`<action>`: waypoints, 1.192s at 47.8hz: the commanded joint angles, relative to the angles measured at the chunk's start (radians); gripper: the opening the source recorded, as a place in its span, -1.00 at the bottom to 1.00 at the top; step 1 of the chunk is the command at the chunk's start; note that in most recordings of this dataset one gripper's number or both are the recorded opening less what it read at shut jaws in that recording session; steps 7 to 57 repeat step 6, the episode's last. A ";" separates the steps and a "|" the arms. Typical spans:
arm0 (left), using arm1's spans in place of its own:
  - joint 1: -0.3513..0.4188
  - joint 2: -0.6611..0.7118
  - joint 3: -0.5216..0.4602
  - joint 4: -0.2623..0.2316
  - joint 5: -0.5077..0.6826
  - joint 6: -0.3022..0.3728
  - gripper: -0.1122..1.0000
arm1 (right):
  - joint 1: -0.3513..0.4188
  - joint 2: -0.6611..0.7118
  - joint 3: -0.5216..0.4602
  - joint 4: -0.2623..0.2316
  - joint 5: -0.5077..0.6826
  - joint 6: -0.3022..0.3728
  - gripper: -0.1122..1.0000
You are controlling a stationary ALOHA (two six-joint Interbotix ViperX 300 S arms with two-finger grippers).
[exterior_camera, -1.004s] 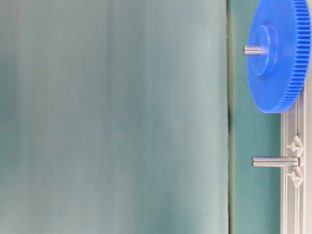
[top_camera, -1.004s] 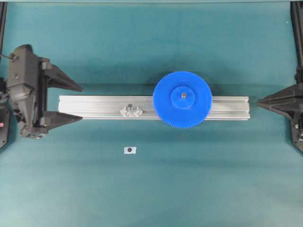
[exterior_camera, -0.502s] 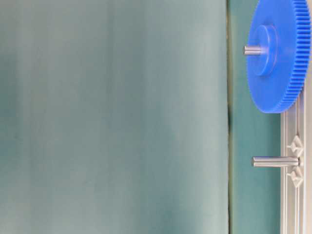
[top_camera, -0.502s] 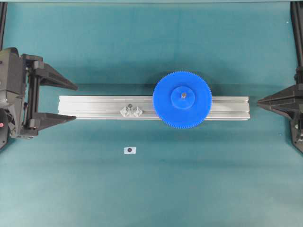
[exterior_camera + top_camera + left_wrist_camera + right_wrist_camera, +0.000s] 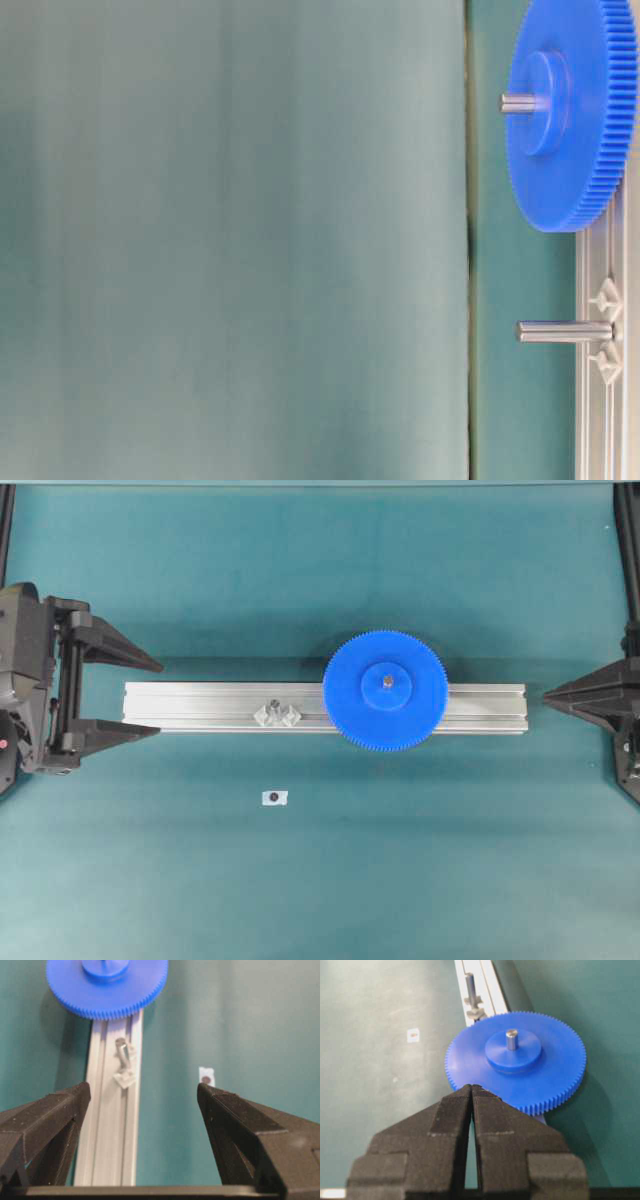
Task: Insert the large gear onto the shaft.
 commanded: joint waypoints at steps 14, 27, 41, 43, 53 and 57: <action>-0.003 -0.002 -0.011 0.000 -0.009 -0.003 0.76 | -0.003 0.008 -0.008 0.002 -0.014 0.009 -0.62; -0.003 -0.002 -0.011 0.000 -0.009 -0.003 0.76 | -0.003 0.008 -0.008 0.002 -0.014 0.009 -0.62; -0.003 -0.002 -0.011 0.000 -0.009 -0.003 0.76 | -0.003 0.008 -0.008 0.002 -0.014 0.009 -0.62; -0.003 -0.002 -0.011 0.000 -0.009 -0.003 0.76 | -0.003 0.008 -0.008 0.002 -0.014 0.009 -0.62; -0.003 -0.002 -0.011 0.000 -0.009 -0.003 0.76 | -0.003 0.008 -0.008 0.002 -0.014 0.009 -0.62; -0.003 -0.002 -0.011 0.000 -0.009 -0.003 0.76 | -0.003 0.008 -0.008 0.002 -0.014 0.009 -0.62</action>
